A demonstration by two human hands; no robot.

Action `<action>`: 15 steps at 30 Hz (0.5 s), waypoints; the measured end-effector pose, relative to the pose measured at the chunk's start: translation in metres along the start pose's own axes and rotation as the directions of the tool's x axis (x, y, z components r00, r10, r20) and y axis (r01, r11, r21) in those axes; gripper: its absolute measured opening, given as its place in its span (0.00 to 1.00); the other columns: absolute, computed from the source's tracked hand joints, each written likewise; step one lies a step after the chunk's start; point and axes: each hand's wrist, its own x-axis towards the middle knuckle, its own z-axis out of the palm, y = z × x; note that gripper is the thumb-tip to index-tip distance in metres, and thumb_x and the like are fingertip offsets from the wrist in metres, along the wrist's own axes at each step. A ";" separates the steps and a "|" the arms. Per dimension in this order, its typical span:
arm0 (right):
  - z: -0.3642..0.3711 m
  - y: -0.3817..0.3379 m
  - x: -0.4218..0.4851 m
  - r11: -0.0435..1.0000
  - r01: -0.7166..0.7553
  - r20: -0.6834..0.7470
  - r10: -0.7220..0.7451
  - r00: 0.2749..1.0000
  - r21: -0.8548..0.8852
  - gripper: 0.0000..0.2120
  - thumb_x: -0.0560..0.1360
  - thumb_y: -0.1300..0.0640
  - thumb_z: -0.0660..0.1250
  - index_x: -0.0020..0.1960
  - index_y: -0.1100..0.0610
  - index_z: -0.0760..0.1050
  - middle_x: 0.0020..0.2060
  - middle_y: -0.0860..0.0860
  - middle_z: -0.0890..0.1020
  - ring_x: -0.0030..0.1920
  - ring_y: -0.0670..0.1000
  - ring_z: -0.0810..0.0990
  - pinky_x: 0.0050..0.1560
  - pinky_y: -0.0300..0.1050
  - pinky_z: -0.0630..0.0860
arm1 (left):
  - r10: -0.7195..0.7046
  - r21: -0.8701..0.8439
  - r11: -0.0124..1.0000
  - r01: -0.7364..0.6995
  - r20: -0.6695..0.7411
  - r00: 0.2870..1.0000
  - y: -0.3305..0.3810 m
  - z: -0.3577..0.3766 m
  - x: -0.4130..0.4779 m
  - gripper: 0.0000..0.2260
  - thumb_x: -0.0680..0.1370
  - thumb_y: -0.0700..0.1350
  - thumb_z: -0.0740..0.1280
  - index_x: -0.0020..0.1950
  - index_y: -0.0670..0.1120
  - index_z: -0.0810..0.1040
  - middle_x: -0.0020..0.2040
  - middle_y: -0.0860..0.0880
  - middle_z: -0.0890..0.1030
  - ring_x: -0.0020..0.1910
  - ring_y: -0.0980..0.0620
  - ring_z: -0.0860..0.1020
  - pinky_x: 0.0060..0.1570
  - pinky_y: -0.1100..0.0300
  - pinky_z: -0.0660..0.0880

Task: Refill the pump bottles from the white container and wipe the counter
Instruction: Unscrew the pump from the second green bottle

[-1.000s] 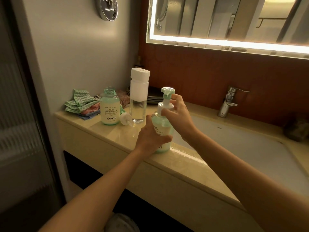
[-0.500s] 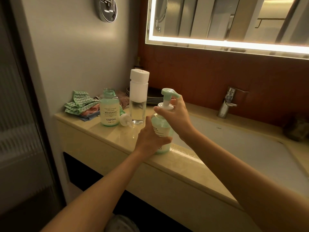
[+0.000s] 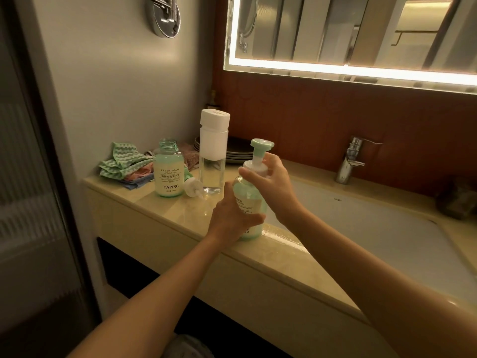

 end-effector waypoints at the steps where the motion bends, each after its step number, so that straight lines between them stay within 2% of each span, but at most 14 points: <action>1: 0.000 0.001 0.001 0.998 0.023 -0.052 -0.026 0.998 -0.056 0.30 0.69 0.50 0.72 0.67 0.55 0.64 0.58 0.51 0.71 0.56 0.49 0.73 0.54 0.43 0.74 | -0.006 -0.002 1.000 0.006 0.004 1.000 0.000 0.000 0.000 0.39 0.65 0.48 0.76 0.68 0.50 0.55 0.61 0.50 0.72 0.57 0.51 0.74 0.54 0.58 0.73; 3: -0.001 0.001 0.004 0.990 0.072 -0.126 -0.088 0.988 -0.123 0.31 0.68 0.49 0.73 0.66 0.54 0.65 0.56 0.51 0.70 0.54 0.48 0.72 0.50 0.38 0.73 | -0.015 -0.001 1.000 0.015 0.008 1.000 0.000 0.000 -0.001 0.39 0.65 0.49 0.76 0.68 0.49 0.55 0.62 0.49 0.72 0.59 0.49 0.73 0.55 0.57 0.72; 5: -0.002 0.000 0.004 0.986 0.104 -0.127 -0.120 0.985 -0.131 0.29 0.69 0.51 0.73 0.65 0.54 0.65 0.55 0.52 0.72 0.52 0.48 0.73 0.45 0.33 0.71 | -0.017 0.000 1.000 0.017 0.008 1.000 0.000 0.000 -0.001 0.39 0.66 0.48 0.76 0.68 0.49 0.55 0.63 0.49 0.72 0.60 0.49 0.73 0.54 0.60 0.70; 10: -0.002 0.000 -0.002 0.993 0.114 -0.028 -0.114 0.993 -0.023 0.27 0.73 0.59 0.67 0.69 0.54 0.62 0.60 0.51 0.74 0.56 0.48 0.73 0.55 0.43 0.73 | -0.011 0.005 1.000 0.011 0.006 1.000 -0.001 0.000 -0.001 0.39 0.65 0.48 0.76 0.68 0.49 0.55 0.63 0.50 0.71 0.60 0.50 0.73 0.53 0.62 0.69; 13: 0.000 0.002 -0.003 0.987 0.146 -0.058 -0.150 0.987 -0.074 0.29 0.72 0.54 0.69 0.69 0.53 0.62 0.63 0.49 0.71 0.56 0.45 0.71 0.55 0.41 0.71 | -0.015 -0.010 1.000 0.015 0.005 1.000 -0.002 0.001 -0.001 0.39 0.65 0.49 0.76 0.67 0.50 0.55 0.61 0.50 0.73 0.59 0.49 0.74 0.54 0.59 0.72; 15: 0.001 0.002 -0.002 0.976 0.150 -0.108 -0.168 0.980 -0.158 0.28 0.70 0.50 0.72 0.66 0.55 0.65 0.61 0.51 0.69 0.55 0.46 0.71 0.50 0.35 0.71 | -0.012 -0.008 1.000 0.012 0.006 1.000 -0.002 0.001 -0.001 0.40 0.65 0.49 0.76 0.68 0.50 0.55 0.61 0.50 0.73 0.59 0.50 0.74 0.53 0.59 0.72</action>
